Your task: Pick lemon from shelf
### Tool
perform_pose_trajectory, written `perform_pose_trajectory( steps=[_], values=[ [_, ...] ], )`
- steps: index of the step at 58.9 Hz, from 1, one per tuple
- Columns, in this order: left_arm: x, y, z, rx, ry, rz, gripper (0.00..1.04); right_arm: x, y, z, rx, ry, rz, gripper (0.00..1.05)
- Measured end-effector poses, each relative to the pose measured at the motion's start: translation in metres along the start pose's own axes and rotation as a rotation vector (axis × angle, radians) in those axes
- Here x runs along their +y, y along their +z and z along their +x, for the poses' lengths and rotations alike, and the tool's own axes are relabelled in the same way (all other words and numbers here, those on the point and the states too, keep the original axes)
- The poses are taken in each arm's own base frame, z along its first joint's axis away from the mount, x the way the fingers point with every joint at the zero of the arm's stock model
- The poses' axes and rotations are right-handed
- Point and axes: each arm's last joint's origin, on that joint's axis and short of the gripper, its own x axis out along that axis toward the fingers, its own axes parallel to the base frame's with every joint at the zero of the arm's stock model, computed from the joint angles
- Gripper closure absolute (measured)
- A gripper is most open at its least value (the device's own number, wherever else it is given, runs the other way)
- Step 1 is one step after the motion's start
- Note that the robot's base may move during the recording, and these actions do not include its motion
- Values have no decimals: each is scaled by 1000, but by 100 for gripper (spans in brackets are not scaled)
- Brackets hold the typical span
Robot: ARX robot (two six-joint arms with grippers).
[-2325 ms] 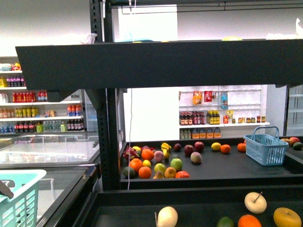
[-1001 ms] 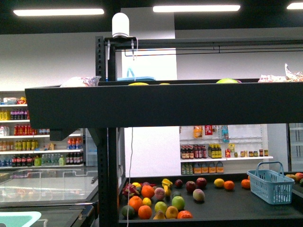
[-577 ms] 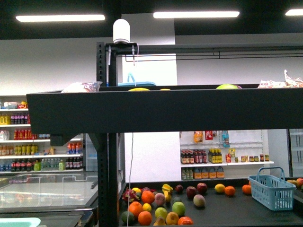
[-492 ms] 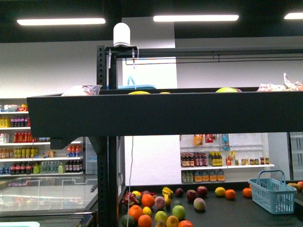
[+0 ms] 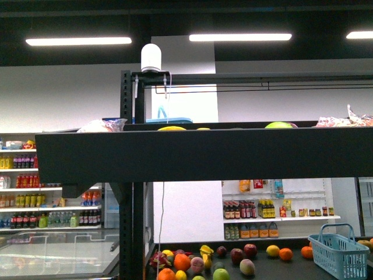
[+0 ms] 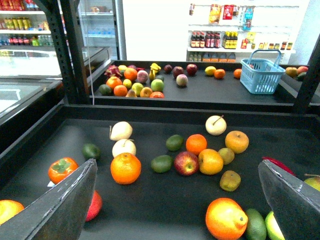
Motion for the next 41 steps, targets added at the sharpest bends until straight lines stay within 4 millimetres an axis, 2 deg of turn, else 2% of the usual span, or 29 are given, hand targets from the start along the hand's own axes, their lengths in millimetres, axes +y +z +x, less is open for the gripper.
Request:
perform_pose_trajectory(
  steps=[41],
  values=[
    [0, 0, 0, 0, 0, 0, 8, 0, 0, 0, 0, 0, 0, 7]
  ],
)
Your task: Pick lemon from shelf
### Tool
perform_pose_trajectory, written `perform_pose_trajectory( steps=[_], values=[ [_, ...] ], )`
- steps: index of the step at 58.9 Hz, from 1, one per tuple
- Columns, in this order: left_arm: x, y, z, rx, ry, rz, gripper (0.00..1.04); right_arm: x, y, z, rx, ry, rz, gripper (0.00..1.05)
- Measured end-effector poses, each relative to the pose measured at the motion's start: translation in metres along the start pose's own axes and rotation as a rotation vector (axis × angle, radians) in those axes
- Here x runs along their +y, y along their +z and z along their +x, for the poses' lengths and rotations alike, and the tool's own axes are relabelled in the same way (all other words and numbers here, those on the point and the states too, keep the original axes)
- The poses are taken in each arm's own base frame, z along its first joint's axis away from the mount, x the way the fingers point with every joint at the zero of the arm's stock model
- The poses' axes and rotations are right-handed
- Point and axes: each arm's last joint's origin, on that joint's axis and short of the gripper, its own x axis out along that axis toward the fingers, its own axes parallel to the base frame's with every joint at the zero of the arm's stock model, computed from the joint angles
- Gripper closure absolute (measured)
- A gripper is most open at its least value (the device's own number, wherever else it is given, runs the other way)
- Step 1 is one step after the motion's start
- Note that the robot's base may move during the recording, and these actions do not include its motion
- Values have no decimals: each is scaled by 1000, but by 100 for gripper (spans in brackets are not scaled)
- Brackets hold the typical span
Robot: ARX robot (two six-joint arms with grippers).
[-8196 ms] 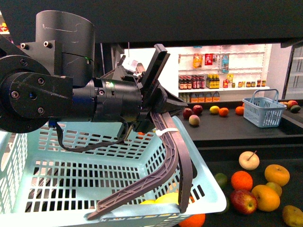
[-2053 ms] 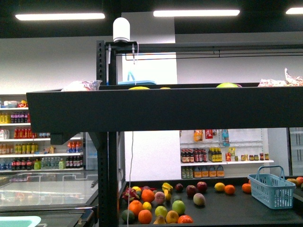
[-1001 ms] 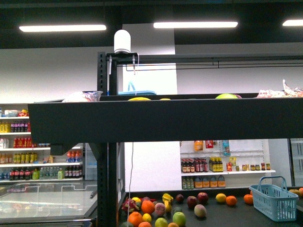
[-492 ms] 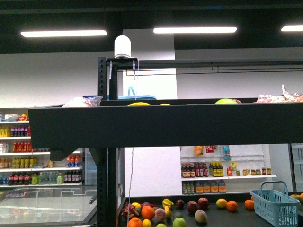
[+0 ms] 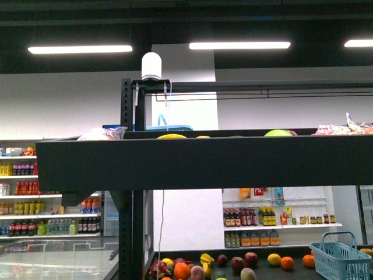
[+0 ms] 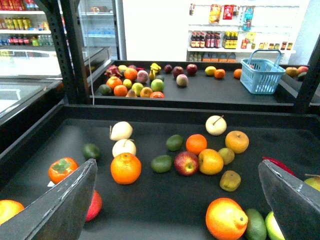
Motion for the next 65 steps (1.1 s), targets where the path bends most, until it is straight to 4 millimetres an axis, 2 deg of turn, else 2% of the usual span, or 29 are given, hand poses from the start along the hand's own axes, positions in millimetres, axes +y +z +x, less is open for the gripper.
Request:
perform_pose_trajectory(
  steps=[65],
  values=[
    [0, 0, 0, 0, 0, 0, 8, 0, 0, 0, 0, 0, 0, 7]
  ],
)
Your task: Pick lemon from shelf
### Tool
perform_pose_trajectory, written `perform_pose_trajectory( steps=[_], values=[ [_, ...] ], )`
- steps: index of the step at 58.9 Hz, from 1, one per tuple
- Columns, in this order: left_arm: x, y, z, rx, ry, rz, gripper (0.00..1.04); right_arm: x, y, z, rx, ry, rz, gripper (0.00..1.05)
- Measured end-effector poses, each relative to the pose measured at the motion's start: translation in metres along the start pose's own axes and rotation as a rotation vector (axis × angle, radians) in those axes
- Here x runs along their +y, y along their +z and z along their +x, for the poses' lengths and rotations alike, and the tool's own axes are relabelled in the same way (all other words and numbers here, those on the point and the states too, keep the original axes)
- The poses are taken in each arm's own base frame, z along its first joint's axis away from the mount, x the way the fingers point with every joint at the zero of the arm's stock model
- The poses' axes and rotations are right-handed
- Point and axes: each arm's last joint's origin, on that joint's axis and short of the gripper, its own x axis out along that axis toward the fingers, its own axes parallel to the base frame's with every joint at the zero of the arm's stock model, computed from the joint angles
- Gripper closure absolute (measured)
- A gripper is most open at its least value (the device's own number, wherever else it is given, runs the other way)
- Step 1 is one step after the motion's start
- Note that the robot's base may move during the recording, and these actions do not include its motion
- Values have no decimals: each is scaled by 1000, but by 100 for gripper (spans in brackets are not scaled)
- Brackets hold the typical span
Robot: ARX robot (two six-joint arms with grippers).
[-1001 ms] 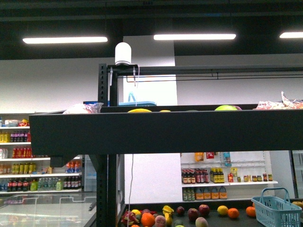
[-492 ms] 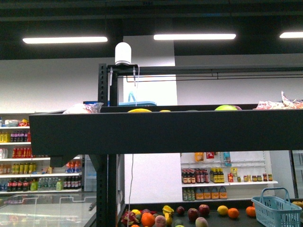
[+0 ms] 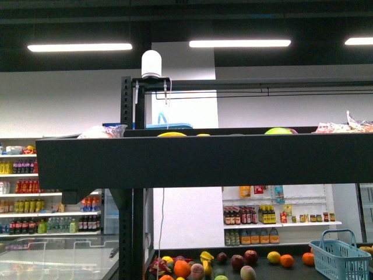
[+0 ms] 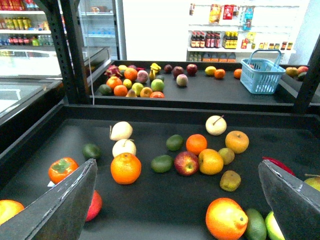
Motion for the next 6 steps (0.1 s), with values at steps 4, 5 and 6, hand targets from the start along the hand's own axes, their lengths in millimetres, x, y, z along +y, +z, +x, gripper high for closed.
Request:
perform_pose_trajectory(
  steps=[4, 5, 6],
  values=[
    [0, 0, 0, 0, 0, 0, 8, 0, 0, 0, 0, 0, 0, 7],
    [0, 0, 0, 0, 0, 0, 8, 0, 0, 0, 0, 0, 0, 7],
    [0, 0, 0, 0, 0, 0, 8, 0, 0, 0, 0, 0, 0, 7]
  ],
)
